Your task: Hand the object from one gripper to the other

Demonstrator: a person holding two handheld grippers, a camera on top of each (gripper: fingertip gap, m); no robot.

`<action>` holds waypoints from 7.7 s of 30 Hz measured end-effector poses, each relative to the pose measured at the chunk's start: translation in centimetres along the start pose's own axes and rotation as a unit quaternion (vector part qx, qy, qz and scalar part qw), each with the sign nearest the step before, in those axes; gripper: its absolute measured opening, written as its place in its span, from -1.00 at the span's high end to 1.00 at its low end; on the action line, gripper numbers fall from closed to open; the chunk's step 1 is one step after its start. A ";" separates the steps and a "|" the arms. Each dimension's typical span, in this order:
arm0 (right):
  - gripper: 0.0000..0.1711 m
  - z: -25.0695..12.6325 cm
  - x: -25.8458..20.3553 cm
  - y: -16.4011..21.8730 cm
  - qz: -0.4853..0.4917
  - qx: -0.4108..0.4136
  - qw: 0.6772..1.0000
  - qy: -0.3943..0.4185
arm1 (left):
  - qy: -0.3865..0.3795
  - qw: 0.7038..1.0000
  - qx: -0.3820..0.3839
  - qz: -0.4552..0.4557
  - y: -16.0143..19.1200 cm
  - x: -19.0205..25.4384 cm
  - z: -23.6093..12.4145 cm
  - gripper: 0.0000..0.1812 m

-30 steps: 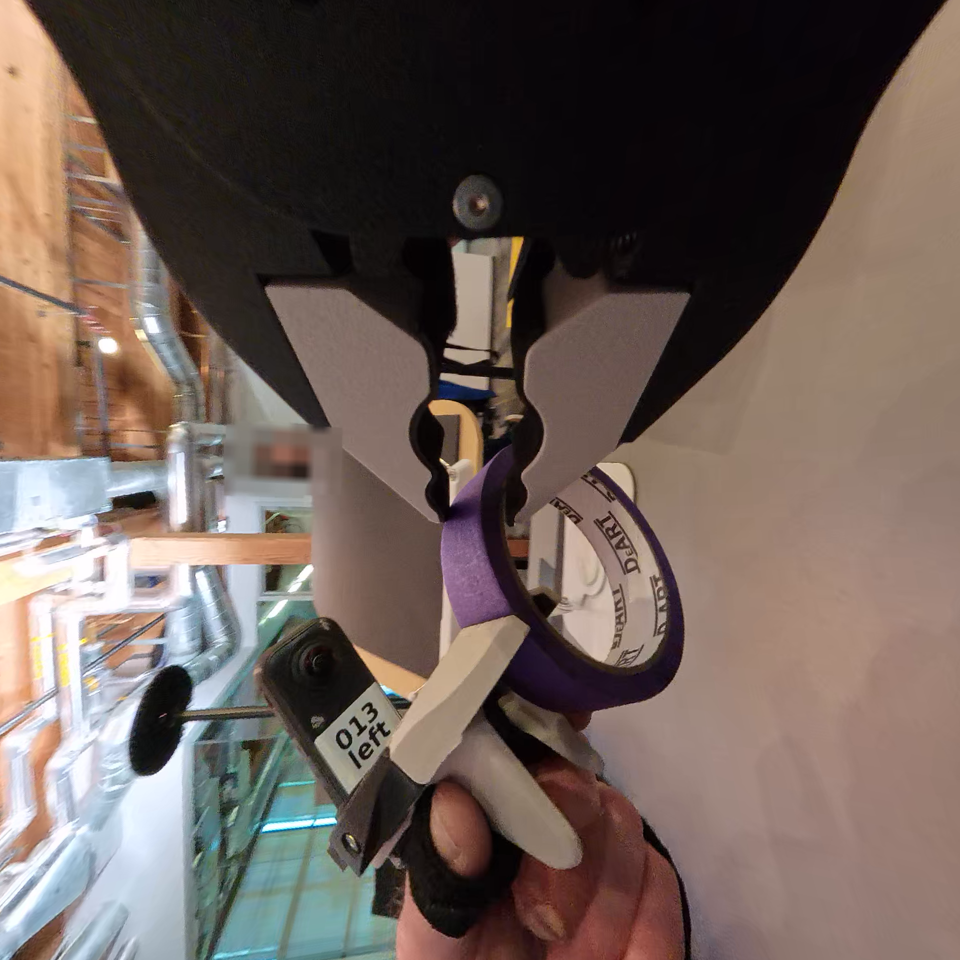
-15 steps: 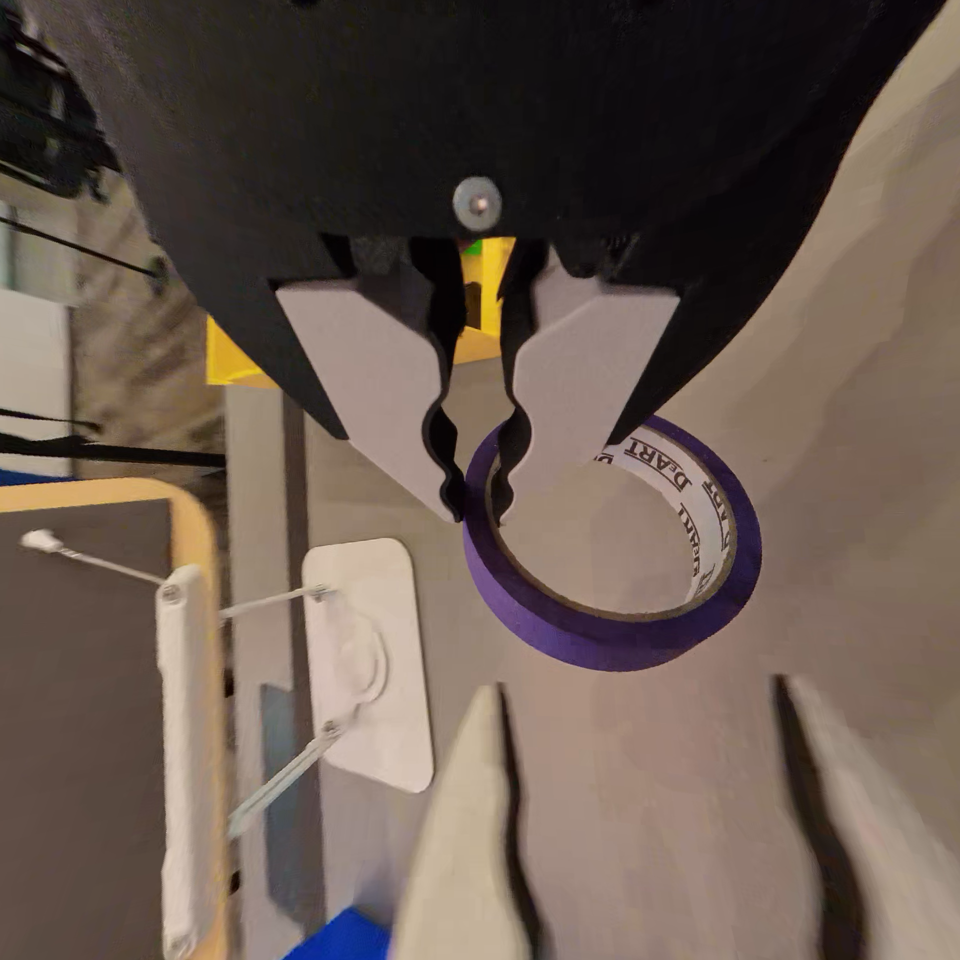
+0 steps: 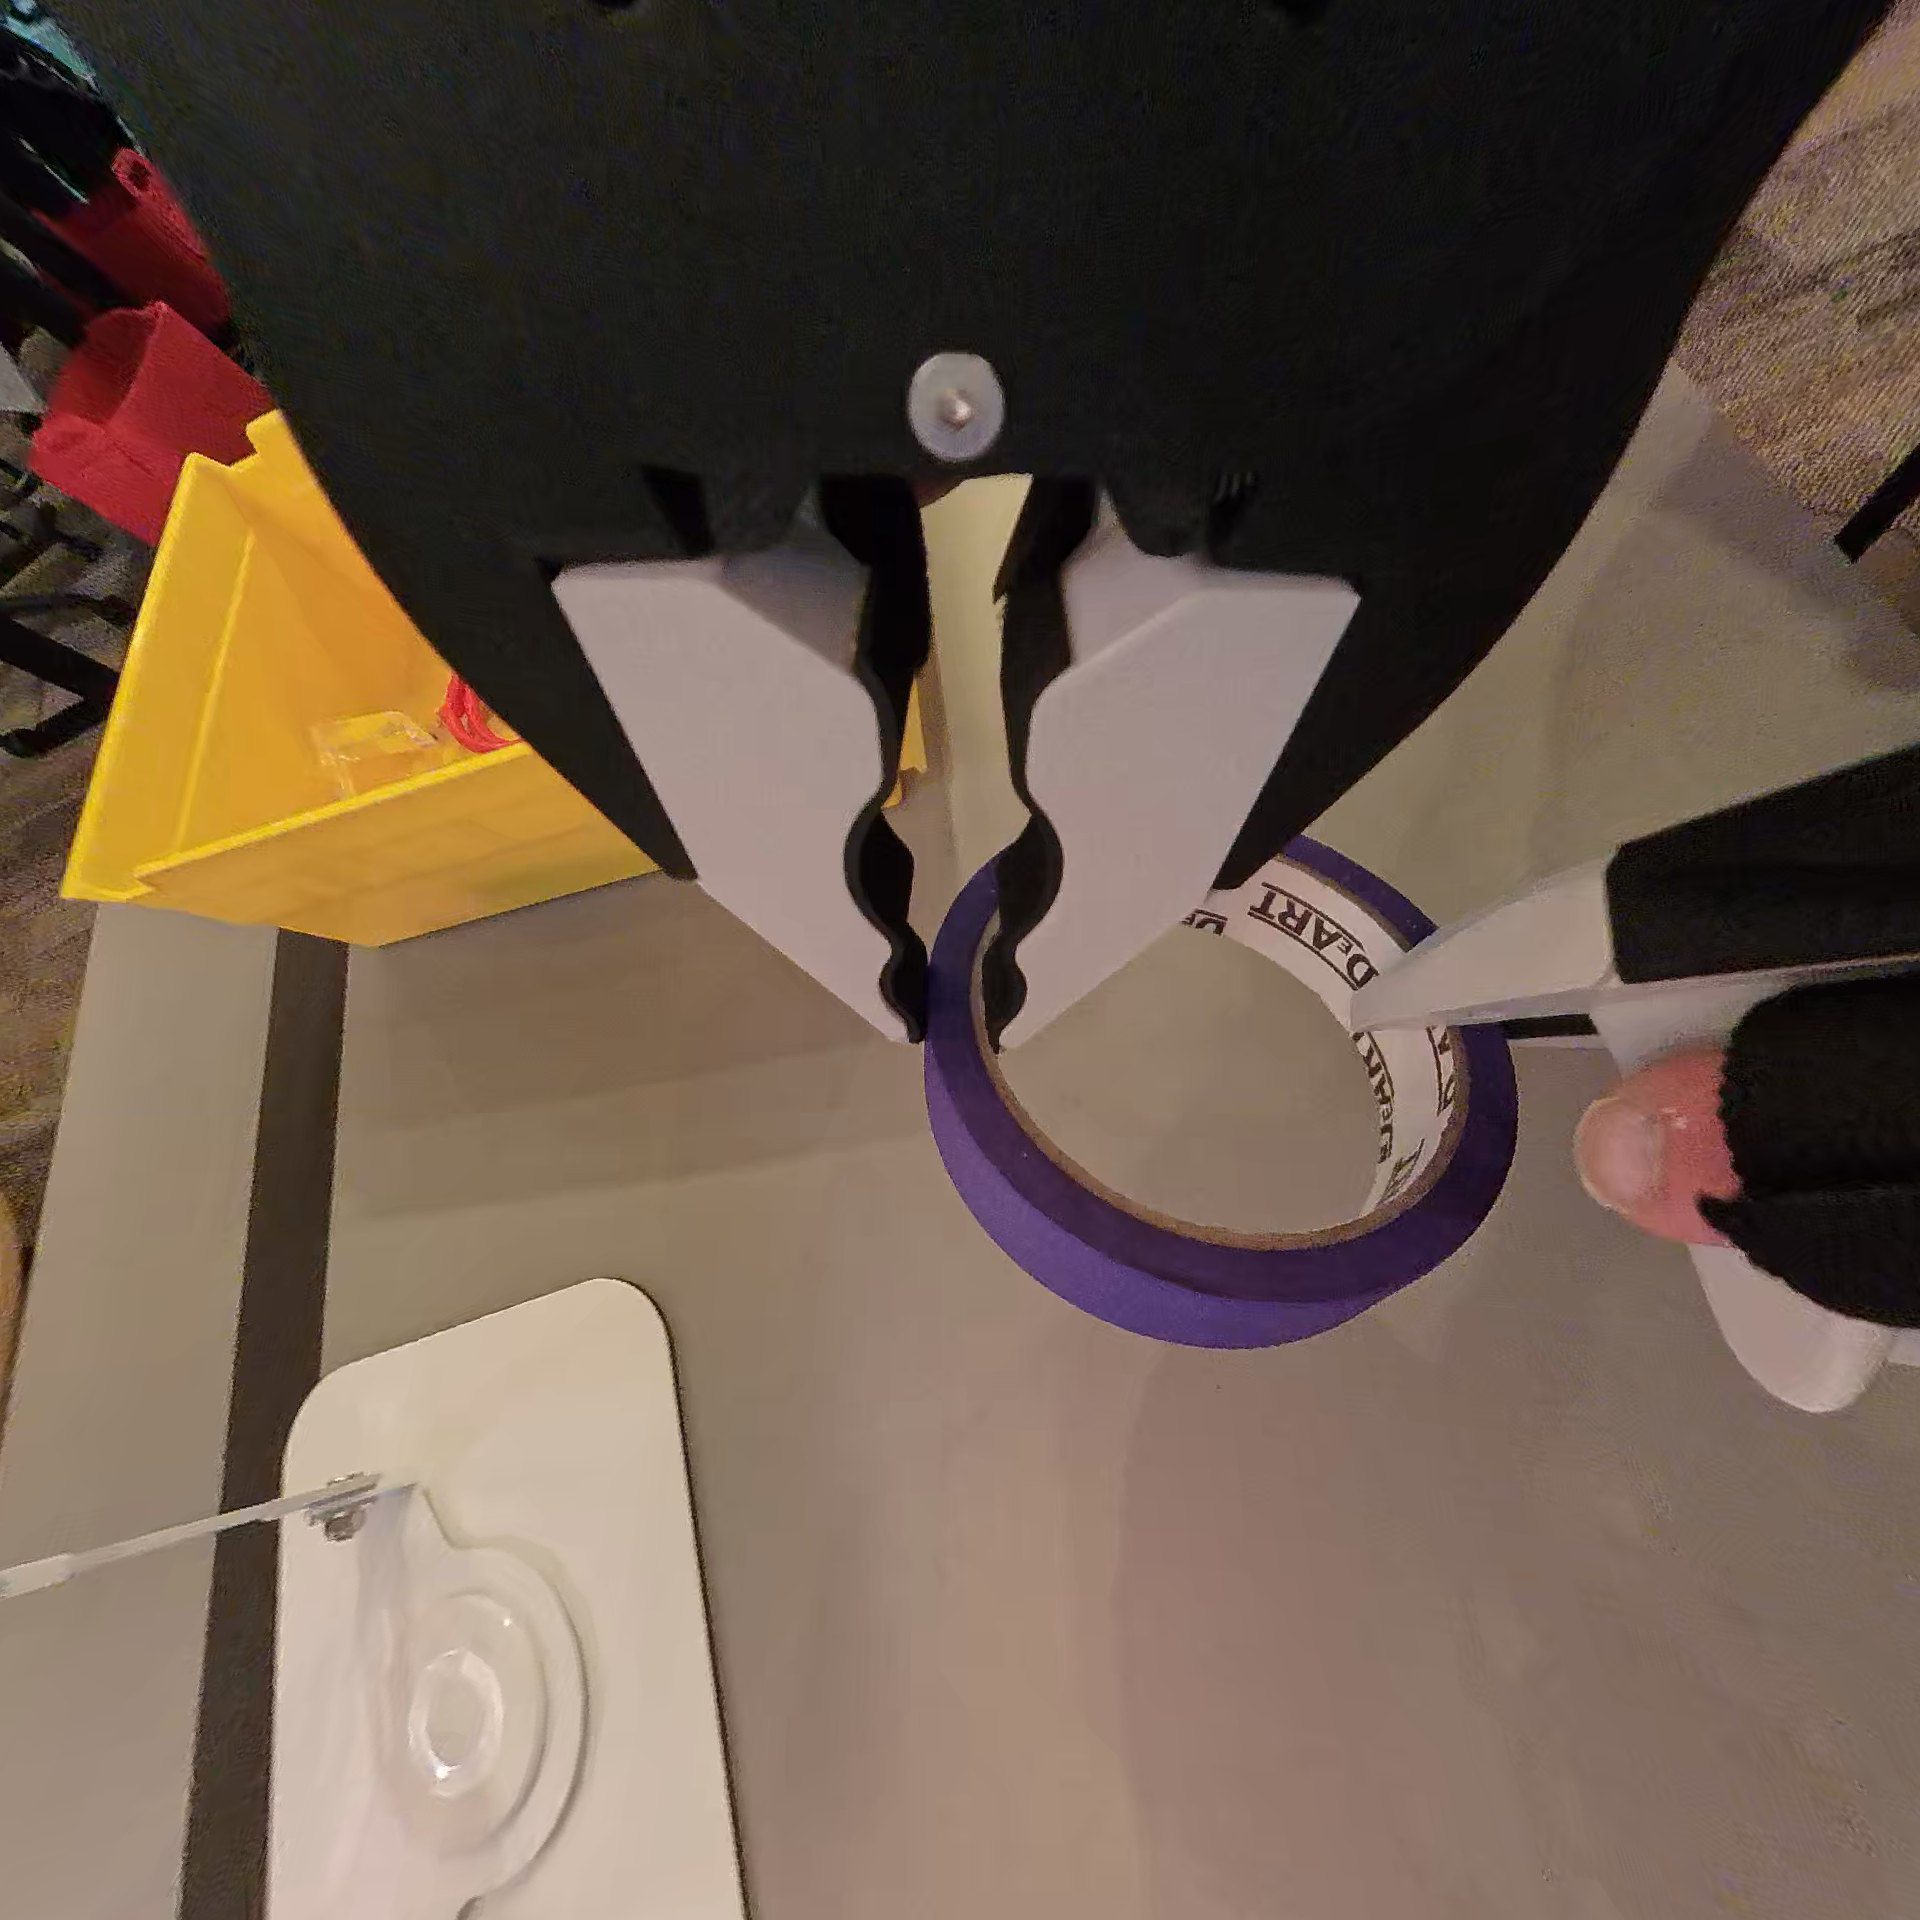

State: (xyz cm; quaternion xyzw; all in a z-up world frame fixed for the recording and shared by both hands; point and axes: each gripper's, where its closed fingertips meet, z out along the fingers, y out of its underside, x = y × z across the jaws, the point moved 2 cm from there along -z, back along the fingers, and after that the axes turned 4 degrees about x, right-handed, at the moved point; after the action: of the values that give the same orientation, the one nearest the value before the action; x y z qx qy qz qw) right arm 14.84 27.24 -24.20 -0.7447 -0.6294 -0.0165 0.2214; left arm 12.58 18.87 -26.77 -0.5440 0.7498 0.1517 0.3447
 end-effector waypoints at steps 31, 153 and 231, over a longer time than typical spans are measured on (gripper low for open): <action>-0.23 -6.0 -2.9 -2.4 0.109 0.371 0.887 -0.253 | 0.251 0.819 0.369 -0.361 1.3 -3.4 -6.9 0.89; 0.93 -8.1 -3.8 -4.7 0.358 0.699 0.562 -0.260 | 0.169 0.860 0.383 -0.292 2.9 -6.8 -6.4 0.77; 0.70 -4.9 -2.7 -4.3 0.461 0.652 0.583 -0.153 | -0.181 0.980 0.060 -0.064 3.7 -5.0 -2.2 0.88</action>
State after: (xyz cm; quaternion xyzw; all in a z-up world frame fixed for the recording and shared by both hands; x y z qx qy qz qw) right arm 11.47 23.44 -19.27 -0.5820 -0.0682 0.6165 0.5259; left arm 9.20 22.43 -22.37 -0.5325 0.6464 0.1805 0.5158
